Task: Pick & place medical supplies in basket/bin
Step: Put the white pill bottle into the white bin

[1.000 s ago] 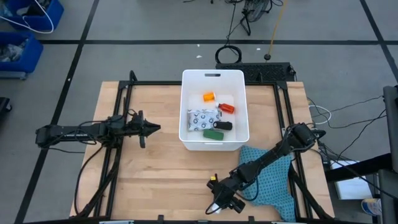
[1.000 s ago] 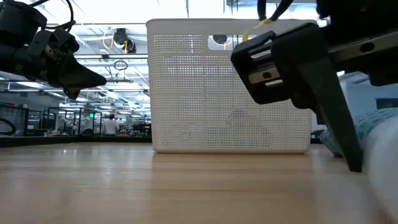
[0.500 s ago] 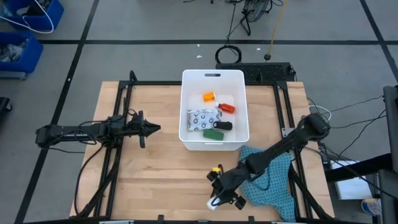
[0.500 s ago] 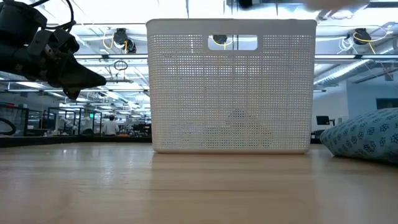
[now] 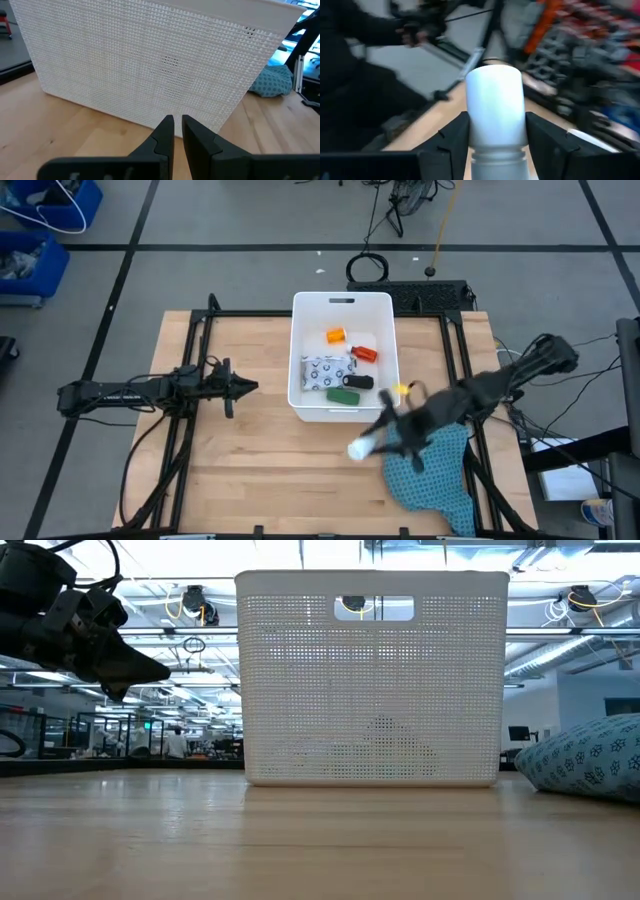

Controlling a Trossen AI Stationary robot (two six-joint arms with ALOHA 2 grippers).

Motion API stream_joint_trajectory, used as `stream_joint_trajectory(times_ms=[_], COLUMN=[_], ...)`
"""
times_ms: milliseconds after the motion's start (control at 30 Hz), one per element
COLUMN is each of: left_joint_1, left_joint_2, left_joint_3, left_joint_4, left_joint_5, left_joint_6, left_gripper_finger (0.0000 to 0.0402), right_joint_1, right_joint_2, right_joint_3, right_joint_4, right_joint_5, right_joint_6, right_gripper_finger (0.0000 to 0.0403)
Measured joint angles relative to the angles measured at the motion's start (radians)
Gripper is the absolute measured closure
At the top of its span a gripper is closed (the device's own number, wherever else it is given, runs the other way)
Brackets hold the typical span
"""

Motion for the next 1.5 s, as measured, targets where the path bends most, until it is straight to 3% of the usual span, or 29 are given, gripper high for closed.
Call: stream_joint_trajectory(times_ms=[400,633,900,1067,1200,1500], left_joint_1=[0.0,0.0,0.0,0.0,0.0,0.0], left_joint_2=[0.0,0.0,0.0,0.0,0.0,0.0], left_joint_3=[0.0,0.0,0.0,0.0,0.0,0.0], left_joint_4=[-0.002,-0.002,-0.001,0.0,0.016,0.015], left_joint_5=[-0.007,-0.01,-0.016,-0.075,-0.131,-0.129], left_joint_6=[0.013,0.014,0.038,0.058,0.143,0.274], left_gripper_finger=[0.0364,0.0364,0.0364,0.0364,0.0364,0.0364], right_joint_1=[-0.188,-0.214,-0.214,-0.215,-0.216,-0.216], right_joint_2=[-0.392,-0.576,-0.768,-0.877,-0.963,-1.091], right_joint_3=[-0.285,-0.378,-0.44,-0.512,-0.602,-0.828], right_joint_4=[0.11,0.174,0.201,0.196,0.203,0.351], right_joint_5=[0.035,0.037,0.275,0.373,0.421,0.486], right_joint_6=[-0.017,-0.022,-0.167,-0.211,-0.201,-0.163], right_gripper_finger=[0.0248,0.0247,0.0248,0.0245,0.0249,0.0249])
